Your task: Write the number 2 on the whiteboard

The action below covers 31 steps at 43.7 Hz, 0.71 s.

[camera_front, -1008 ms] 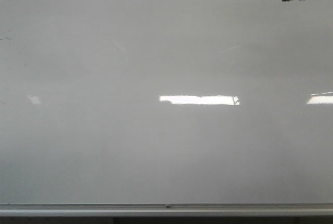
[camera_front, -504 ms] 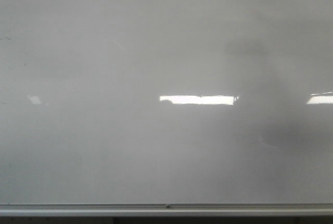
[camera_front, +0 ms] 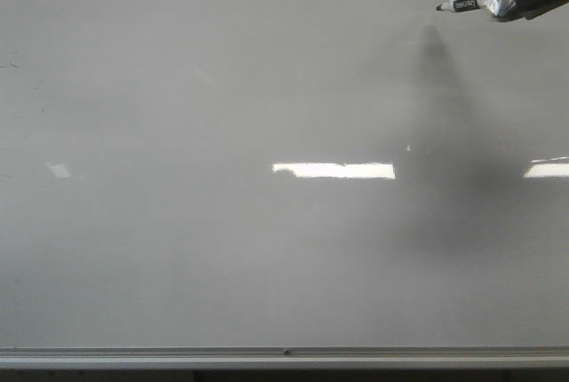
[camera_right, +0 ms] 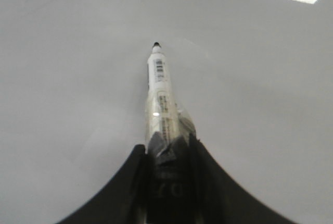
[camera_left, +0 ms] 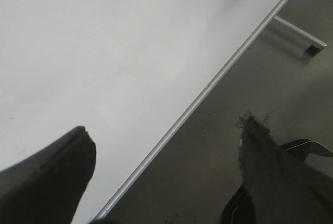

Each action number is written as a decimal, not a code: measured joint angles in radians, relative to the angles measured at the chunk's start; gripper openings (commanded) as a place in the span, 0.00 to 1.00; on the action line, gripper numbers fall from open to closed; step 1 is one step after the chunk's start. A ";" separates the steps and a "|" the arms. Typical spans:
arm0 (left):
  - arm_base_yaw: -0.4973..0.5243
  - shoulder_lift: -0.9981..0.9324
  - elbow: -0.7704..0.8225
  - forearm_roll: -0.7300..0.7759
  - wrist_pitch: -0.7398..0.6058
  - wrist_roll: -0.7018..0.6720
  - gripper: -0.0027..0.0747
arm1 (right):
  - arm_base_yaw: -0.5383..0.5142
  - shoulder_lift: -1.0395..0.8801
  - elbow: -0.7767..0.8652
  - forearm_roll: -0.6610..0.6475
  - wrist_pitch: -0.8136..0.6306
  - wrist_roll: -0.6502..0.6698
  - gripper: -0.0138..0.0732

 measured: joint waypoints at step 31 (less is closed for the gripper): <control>0.000 0.000 0.000 -0.002 -0.033 0.000 0.74 | -0.052 0.058 -0.005 -0.024 0.178 -0.006 0.08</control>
